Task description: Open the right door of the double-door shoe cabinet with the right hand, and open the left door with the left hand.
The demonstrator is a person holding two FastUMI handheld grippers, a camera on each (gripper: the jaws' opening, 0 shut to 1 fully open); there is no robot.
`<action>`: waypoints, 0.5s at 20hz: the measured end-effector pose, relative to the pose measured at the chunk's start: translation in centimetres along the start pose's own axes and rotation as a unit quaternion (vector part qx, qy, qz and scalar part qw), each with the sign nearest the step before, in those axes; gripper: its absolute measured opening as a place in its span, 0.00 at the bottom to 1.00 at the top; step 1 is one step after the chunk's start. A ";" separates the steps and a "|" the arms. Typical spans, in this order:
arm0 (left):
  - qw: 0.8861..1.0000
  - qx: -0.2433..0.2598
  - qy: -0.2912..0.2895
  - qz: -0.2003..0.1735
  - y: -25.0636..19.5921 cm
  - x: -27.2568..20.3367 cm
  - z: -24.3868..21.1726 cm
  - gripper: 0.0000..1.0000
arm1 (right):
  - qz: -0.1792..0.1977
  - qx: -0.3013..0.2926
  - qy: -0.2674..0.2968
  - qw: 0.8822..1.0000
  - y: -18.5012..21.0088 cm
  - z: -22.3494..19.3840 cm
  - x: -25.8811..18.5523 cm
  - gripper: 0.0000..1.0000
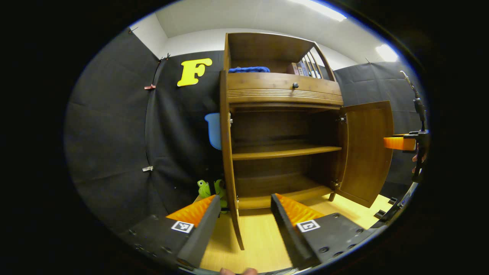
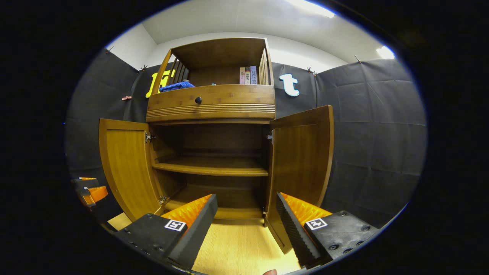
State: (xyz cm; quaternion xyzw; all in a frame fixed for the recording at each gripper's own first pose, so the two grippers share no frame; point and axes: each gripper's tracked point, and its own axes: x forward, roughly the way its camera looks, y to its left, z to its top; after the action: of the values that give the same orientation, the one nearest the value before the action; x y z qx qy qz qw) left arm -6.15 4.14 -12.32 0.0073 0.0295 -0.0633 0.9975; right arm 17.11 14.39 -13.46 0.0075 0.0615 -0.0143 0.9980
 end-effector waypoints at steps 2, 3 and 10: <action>1.000 -0.008 0.001 -0.015 -2.1 -0.1 0.7 0.98 | 0.002 0.002 -0.005 1.000 -0.1 0.4 -0.2 0.96; 1.000 -0.015 0.004 -0.023 -3.1 -0.2 1.1 0.98 | 0.002 0.003 -0.008 1.000 -0.3 0.6 -0.2 0.98; 0.999 -0.035 -0.001 0.004 -6.6 1.4 4.0 0.96 | 0.000 0.007 -0.024 1.000 -1.4 1.4 -0.6 0.96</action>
State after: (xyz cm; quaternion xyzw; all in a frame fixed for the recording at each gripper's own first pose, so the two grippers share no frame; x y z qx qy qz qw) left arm -5.34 -2.61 -8.45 -0.0272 0.0303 -0.0584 0.9975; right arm 16.69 12.97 -11.99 0.0145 0.0376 -0.0147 0.9991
